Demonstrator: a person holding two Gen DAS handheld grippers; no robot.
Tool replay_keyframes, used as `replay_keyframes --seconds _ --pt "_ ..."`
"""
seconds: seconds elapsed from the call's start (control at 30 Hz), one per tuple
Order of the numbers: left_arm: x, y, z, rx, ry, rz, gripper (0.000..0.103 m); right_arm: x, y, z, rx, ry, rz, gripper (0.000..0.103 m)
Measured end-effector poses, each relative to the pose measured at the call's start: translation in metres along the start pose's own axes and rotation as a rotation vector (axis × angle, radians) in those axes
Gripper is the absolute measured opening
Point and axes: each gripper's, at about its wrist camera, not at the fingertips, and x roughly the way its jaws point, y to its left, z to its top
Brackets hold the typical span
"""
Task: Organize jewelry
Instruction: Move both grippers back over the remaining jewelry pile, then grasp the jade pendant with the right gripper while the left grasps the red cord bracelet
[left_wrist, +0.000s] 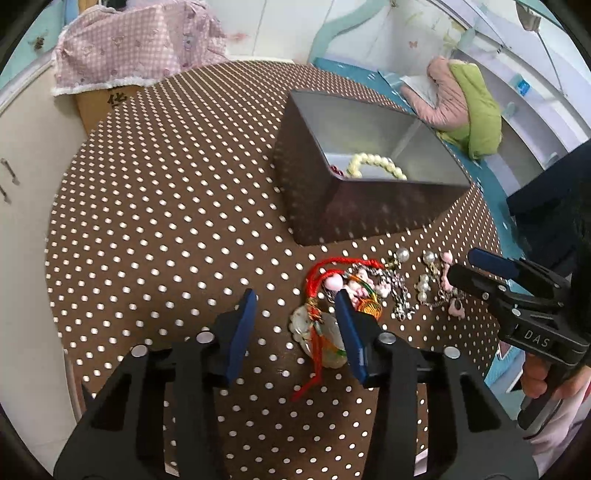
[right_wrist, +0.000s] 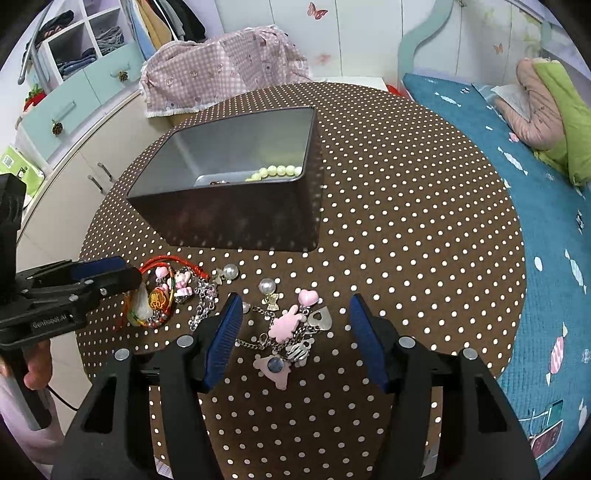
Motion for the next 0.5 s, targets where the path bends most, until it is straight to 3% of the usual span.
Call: replay_keyframes --seconds 0.03,0.1,0.17,0.23,0.5 --pt "0.002 -0.001 0.000 0.005 -0.002 0.005 0.039 0.000 0.001 -0.001 -0.001 0.002 -0.001 0.057" --pt "0.004 -0.005 0.000 0.016 -0.005 0.004 0.015 0.002 0.002 -0.002 0.000 0.005 0.001 0.057" --pt "0.005 -0.007 0.001 0.012 -0.008 0.016 0.008 0.003 0.003 -0.002 0.001 0.008 0.003 0.057" --pt "0.003 -0.007 0.002 0.016 -0.025 0.028 0.006 0.003 0.003 -0.002 0.002 0.009 0.002 0.057" --pt "-0.025 0.001 0.009 -0.033 -0.105 -0.036 0.005 -0.005 0.008 0.002 -0.003 -0.012 0.021 0.057"
